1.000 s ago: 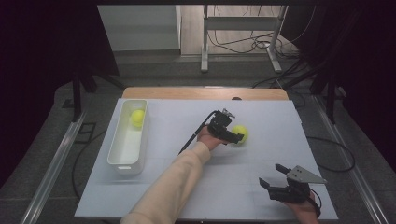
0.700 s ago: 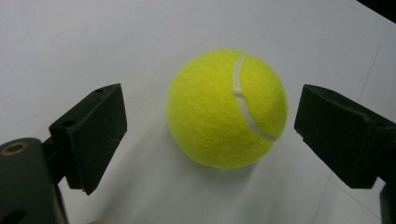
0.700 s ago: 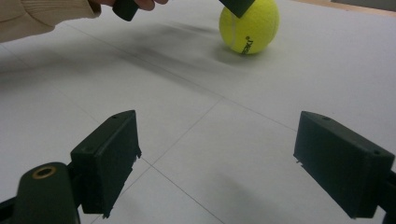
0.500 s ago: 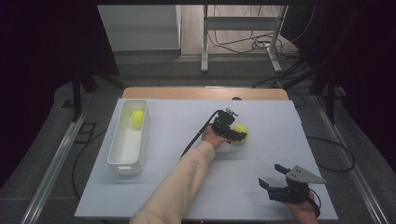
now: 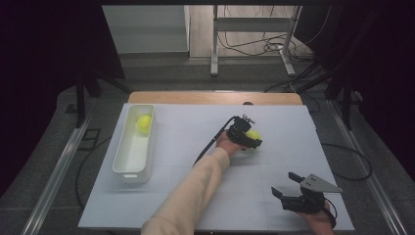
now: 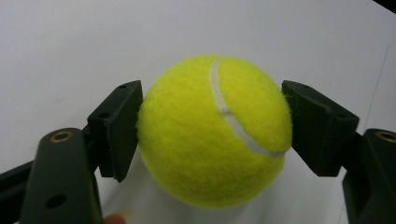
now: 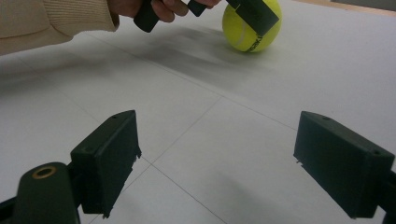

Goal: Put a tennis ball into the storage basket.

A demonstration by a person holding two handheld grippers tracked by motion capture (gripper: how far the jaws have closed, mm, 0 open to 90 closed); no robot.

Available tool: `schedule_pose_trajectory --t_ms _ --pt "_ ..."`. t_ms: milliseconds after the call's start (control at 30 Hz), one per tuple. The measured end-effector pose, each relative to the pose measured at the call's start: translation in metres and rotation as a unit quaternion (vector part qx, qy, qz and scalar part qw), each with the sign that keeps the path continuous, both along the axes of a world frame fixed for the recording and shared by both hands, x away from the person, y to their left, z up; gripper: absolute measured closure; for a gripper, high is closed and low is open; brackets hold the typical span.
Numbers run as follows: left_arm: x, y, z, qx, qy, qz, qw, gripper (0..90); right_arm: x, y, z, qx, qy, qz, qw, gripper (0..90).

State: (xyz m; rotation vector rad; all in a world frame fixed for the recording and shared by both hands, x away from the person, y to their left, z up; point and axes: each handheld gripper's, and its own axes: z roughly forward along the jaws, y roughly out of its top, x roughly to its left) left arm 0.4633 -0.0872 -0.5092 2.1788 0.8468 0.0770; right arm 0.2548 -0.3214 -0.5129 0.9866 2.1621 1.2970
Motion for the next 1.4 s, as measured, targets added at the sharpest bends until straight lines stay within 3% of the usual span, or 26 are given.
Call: schedule_pose_trajectory --t_ms 333,567,1100,1267,1400 --pt "-0.002 0.001 0.006 0.013 -0.003 0.006 0.9999 27.0 -0.001 -0.001 0.0 0.002 -0.002 -0.002 1.0 14.3" --pt "-0.005 0.009 0.018 -0.008 -0.003 0.005 0.9999 27.0 -0.001 -0.001 0.0 0.002 -0.002 -0.004 1.0 14.3" --pt "-0.025 0.032 0.036 -0.03 -0.023 -0.009 0.9992 26.9 -0.001 -0.001 0.0 -0.001 -0.002 -0.004 1.0 14.3" --pt "-0.029 0.042 0.04 -0.052 -0.007 -0.014 0.9985 26.9 -0.001 0.0 0.0 -0.003 -0.003 -0.004 1.0 14.3" --pt "-0.035 0.049 0.045 -0.048 -0.016 -0.017 0.9986 26.9 -0.001 0.0 0.0 -0.003 -0.003 -0.004 1.0 14.3"
